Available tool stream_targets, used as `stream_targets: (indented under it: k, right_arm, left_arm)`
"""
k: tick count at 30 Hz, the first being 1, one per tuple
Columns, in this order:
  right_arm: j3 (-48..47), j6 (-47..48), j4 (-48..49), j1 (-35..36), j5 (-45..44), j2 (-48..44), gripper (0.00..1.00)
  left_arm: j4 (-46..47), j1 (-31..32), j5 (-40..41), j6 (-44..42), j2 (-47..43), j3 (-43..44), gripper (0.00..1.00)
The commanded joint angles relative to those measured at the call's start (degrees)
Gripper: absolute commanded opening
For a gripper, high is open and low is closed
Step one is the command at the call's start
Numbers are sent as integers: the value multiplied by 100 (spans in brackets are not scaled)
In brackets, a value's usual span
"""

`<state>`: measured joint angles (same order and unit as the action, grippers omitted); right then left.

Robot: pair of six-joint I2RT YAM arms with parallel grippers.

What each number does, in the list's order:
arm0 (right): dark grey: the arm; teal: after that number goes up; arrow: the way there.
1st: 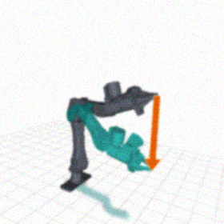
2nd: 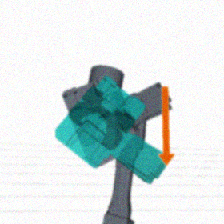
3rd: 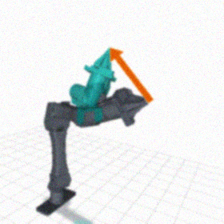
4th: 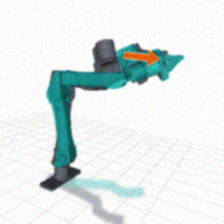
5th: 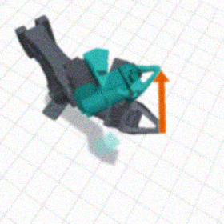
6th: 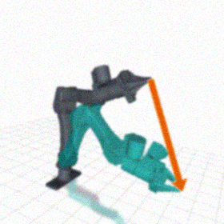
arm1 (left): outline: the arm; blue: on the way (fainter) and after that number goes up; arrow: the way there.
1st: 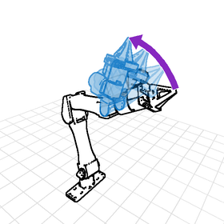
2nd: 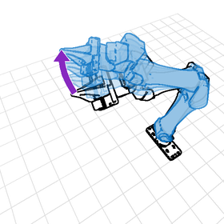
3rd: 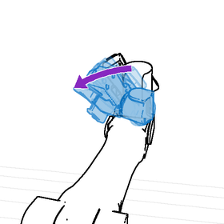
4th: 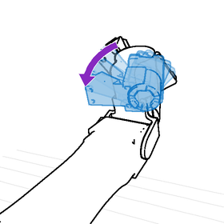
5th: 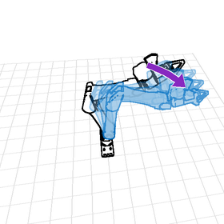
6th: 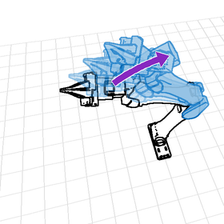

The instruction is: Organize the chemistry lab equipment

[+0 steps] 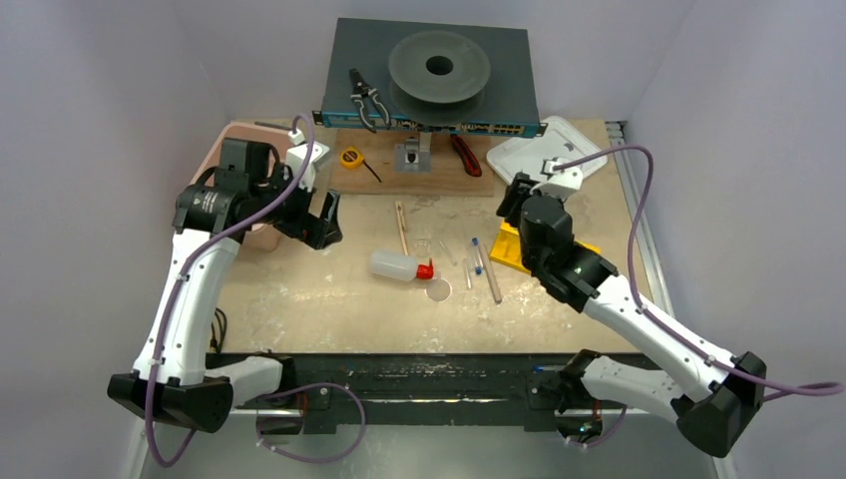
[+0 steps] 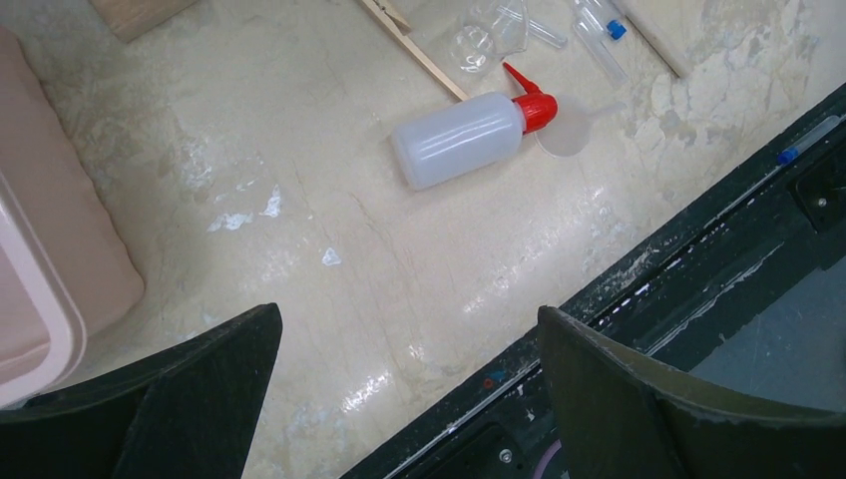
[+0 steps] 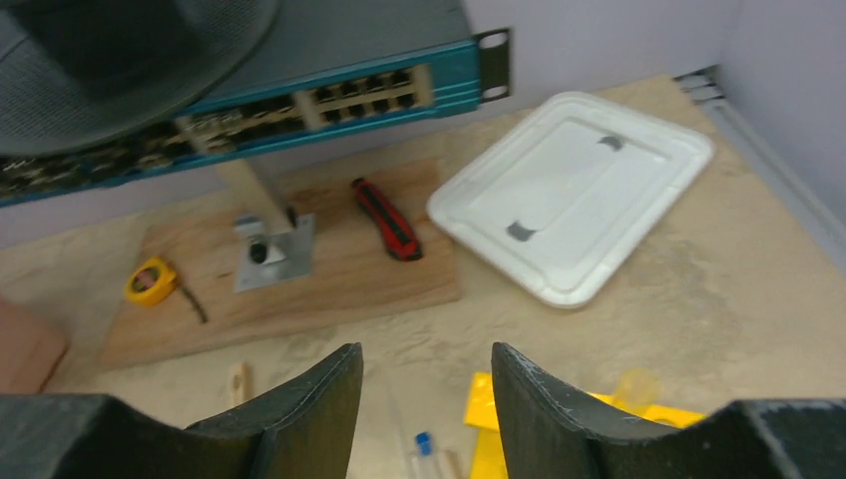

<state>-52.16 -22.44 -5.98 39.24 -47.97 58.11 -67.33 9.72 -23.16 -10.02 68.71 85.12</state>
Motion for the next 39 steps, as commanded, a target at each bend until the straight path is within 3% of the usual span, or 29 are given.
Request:
stream_targets:
  k: [1, 6, 17, 25, 39]
  right_arm:
    - [-54, -492, -352, 469, 1045, 207, 48]
    - [234, -1141, -447, 1227, 1396, 1004, 41]
    - [603, -1665, -113, 1237, 1933, 2399, 21]
    - [583, -1853, 29, 990, 2274, 3122, 16]
    - [679, -1783, -18, 812, 2103, 2960, 17]
  left_arm:
    - [289, -57, -88, 44, -245, 39, 100]
    - [266, -57, -119, 3, -215, -32, 100]
    - [203, -57, -269, -70, -234, -185, 100]
    - [189, -57, -247, -61, -177, -259, 100]
    - [169, -57, -313, -133, -122, -338, 100]
